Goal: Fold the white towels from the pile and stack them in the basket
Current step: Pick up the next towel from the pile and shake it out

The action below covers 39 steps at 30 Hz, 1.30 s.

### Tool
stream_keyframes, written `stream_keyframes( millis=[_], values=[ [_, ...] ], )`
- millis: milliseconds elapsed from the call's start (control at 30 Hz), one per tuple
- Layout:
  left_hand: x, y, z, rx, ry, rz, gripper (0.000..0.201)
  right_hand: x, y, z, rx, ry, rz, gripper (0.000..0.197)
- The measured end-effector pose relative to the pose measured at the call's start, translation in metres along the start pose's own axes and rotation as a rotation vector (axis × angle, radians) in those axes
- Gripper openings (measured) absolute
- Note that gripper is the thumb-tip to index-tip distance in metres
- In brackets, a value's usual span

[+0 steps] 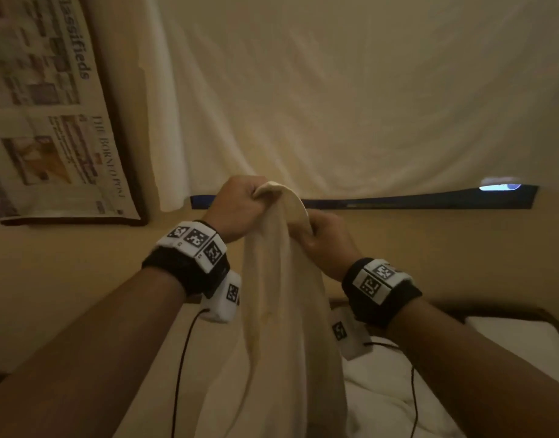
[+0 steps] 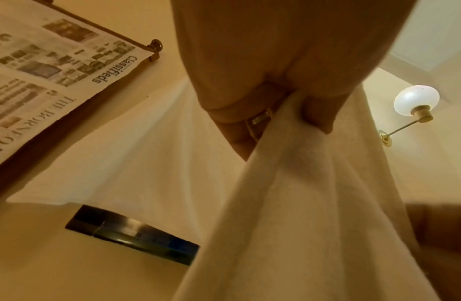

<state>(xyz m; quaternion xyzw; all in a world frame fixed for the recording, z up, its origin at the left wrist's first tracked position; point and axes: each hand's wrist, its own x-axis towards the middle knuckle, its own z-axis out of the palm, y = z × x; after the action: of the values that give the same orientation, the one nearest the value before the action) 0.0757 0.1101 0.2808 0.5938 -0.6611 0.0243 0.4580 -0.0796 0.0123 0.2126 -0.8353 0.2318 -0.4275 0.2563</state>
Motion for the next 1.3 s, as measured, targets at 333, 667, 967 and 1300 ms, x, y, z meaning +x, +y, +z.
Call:
stream_keyframes(
  millis=[333,667,967,1300],
  values=[
    [-0.038,-0.012,-0.079,0.115,0.149,-0.092,0.027,-0.071,0.097,0.039,-0.085,-0.158,0.546,0.019],
    [-0.066,-0.037,-0.103,-0.279,0.038,-0.241,0.032,0.026,-0.077,0.039,0.000,0.070,-0.022,0.010],
    [-0.072,-0.028,-0.106,-0.542,-0.047,-0.184,0.034,0.018,-0.156,0.048,-0.097,0.143,-0.036,0.018],
    [-0.085,-0.054,-0.144,-0.469,-0.060,-0.124,0.051,-0.103,-0.052,0.083,-0.245,0.015,0.528,0.021]
  ],
)
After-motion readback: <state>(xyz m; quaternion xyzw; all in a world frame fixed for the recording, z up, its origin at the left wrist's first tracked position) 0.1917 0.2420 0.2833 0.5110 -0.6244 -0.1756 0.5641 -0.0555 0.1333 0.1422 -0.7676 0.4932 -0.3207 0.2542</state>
